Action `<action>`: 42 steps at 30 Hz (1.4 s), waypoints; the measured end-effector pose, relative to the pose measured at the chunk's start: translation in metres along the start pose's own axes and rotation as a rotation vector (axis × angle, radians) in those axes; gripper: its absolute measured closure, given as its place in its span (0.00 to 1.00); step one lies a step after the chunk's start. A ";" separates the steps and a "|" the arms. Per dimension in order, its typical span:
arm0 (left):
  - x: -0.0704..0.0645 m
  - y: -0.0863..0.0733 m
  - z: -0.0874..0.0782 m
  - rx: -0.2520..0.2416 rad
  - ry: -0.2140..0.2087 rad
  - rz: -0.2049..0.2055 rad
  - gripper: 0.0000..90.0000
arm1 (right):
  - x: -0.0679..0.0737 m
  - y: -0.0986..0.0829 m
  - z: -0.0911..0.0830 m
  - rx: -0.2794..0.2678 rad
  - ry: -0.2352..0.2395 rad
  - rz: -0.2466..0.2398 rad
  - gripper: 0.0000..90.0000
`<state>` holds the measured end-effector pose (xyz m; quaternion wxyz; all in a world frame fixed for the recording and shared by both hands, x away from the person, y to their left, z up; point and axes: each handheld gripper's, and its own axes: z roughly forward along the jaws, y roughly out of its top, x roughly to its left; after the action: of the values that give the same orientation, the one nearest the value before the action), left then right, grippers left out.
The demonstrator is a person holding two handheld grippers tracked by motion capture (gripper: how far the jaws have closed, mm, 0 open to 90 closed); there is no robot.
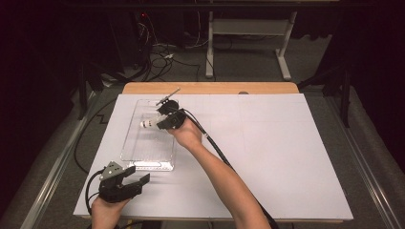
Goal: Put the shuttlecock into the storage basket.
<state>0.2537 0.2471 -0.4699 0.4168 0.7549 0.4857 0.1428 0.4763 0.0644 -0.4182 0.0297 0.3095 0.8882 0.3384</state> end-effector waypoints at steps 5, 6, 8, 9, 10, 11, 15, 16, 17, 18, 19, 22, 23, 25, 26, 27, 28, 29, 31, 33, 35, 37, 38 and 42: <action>0.000 0.000 0.000 0.000 0.000 -0.002 0.38 | -0.002 -0.001 0.002 0.008 0.006 0.002 0.96; 0.000 0.000 0.000 -0.001 0.000 -0.002 0.38 | -0.002 -0.001 0.002 0.007 0.006 0.003 0.96; 0.000 0.000 0.000 -0.001 0.000 -0.002 0.38 | -0.002 -0.001 0.003 0.007 0.005 0.002 0.96; 0.000 0.000 0.000 -0.001 0.000 -0.002 0.38 | -0.002 -0.001 0.003 0.009 0.006 0.004 0.96; 0.000 0.000 0.000 -0.001 0.000 -0.002 0.38 | -0.002 -0.001 0.003 0.011 0.006 0.006 0.95; 0.000 0.000 0.000 0.000 0.000 -0.001 0.38 | -0.002 -0.001 0.003 0.013 0.006 0.005 0.95; 0.000 0.000 0.000 0.000 0.001 0.000 0.38 | -0.002 0.000 0.003 0.022 0.002 0.011 0.95; 0.000 0.000 0.000 -0.001 0.000 -0.001 0.38 | -0.002 0.000 0.003 0.025 0.002 0.020 0.95; 0.000 0.000 0.000 -0.002 0.000 -0.003 0.38 | -0.002 0.000 0.003 0.027 0.000 0.022 0.95; 0.000 0.000 0.000 -0.002 0.000 -0.003 0.38 | -0.002 0.000 0.003 0.029 -0.001 0.029 0.95; 0.000 0.000 0.000 -0.002 0.000 -0.002 0.38 | -0.003 0.000 0.004 0.031 -0.001 0.023 0.95; 0.000 0.000 0.000 -0.002 0.000 -0.002 0.38 | -0.004 -0.002 0.009 0.053 0.001 0.031 0.94; 0.000 0.000 -0.001 -0.001 0.000 -0.001 0.38 | -0.003 -0.003 0.012 0.056 0.002 0.036 0.94; 0.000 0.000 -0.001 -0.002 0.001 -0.002 0.38 | -0.003 -0.003 0.013 0.049 0.005 0.034 0.94; 0.000 0.000 -0.001 -0.002 0.000 -0.001 0.38 | -0.003 -0.003 0.013 0.048 0.003 0.023 0.94; 0.000 0.000 -0.001 -0.001 -0.001 -0.001 0.38 | -0.003 -0.003 0.012 0.050 0.004 0.022 0.94; 0.000 0.000 -0.001 0.000 0.000 0.000 0.38 | -0.004 -0.003 0.012 0.052 0.006 0.022 0.94; 0.000 0.000 -0.001 0.000 0.000 0.000 0.38 | -0.004 -0.004 0.012 0.054 0.009 0.034 0.94; 0.000 0.000 -0.001 0.000 0.000 0.001 0.38 | -0.004 -0.004 0.012 0.052 0.007 0.023 0.90; 0.000 0.000 -0.001 -0.002 0.001 -0.002 0.38 | -0.003 -0.003 0.012 0.052 0.006 0.022 0.87; 0.000 0.000 -0.001 -0.002 0.000 -0.002 0.38 | -0.003 -0.003 0.012 0.055 0.005 0.021 0.83; 0.000 0.000 -0.001 -0.001 0.000 0.000 0.38 | -0.003 -0.003 0.011 0.063 0.005 0.025 0.81; 0.000 0.000 -0.001 -0.001 0.000 0.001 0.38 | -0.004 -0.003 0.010 0.065 0.001 0.026 0.80; 0.000 0.000 -0.001 -0.002 0.000 -0.002 0.38 | -0.005 -0.004 0.007 0.071 0.003 0.035 0.78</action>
<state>0.2533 0.2478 -0.4696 0.4178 0.7539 0.4864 0.1431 0.4800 0.0631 -0.4268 0.0116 0.3251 0.8942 0.3077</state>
